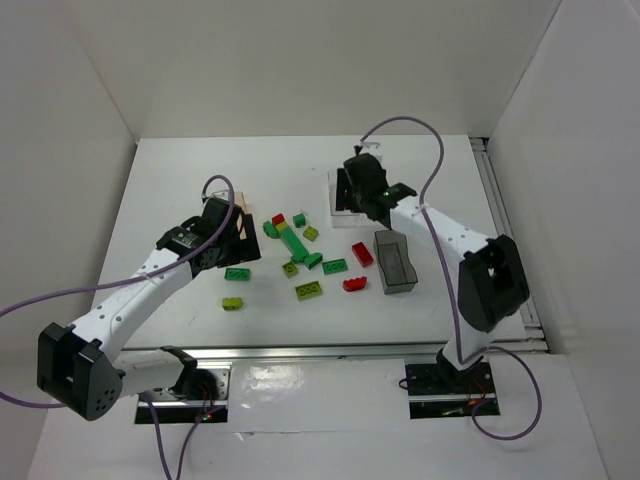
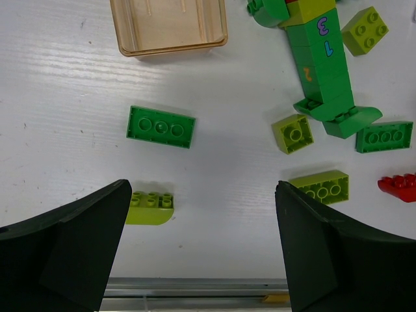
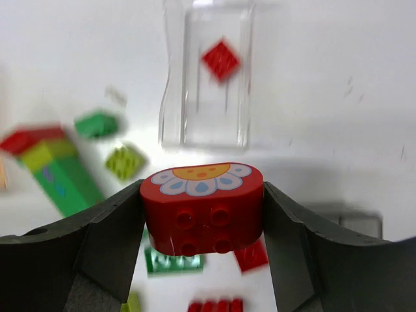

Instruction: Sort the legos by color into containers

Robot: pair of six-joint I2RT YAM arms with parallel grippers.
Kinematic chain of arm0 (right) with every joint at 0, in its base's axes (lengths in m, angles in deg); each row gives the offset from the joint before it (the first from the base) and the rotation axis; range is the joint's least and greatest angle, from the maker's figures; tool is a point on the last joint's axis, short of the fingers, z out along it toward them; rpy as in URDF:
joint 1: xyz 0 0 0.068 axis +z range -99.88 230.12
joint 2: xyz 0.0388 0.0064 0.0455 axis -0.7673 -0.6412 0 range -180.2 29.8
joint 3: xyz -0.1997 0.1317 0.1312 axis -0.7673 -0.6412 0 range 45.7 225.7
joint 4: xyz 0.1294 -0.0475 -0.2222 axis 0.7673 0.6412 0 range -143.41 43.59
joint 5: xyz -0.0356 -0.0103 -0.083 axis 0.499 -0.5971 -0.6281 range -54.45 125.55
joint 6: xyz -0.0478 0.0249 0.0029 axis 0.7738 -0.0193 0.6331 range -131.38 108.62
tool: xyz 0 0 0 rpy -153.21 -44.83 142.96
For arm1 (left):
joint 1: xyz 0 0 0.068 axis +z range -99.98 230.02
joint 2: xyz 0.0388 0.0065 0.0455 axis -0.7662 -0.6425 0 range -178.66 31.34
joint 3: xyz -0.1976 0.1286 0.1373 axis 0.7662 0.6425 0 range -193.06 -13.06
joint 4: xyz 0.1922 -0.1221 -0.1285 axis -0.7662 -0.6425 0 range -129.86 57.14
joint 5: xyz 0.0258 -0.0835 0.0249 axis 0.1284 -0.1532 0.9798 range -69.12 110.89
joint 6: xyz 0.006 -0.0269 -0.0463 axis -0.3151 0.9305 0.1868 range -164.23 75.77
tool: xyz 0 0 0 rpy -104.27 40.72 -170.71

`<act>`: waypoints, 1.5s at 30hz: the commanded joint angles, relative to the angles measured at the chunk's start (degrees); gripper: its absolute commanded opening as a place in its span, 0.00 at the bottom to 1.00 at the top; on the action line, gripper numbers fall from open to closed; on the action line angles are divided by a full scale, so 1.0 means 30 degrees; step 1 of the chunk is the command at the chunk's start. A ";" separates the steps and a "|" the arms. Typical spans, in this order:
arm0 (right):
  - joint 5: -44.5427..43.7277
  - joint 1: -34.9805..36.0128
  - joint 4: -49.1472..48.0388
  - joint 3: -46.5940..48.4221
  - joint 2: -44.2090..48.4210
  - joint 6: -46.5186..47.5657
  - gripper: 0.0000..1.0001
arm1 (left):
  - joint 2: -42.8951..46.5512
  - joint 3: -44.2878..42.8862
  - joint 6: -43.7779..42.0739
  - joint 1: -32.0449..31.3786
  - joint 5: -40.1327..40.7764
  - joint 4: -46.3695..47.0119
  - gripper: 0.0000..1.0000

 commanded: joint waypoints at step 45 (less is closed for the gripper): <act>0.0250 0.1198 -0.1233 -0.6930 0.1730 -0.1239 0.77 | -0.0205 -0.0982 0.0425 -0.0092 0.0368 -0.0497 1.00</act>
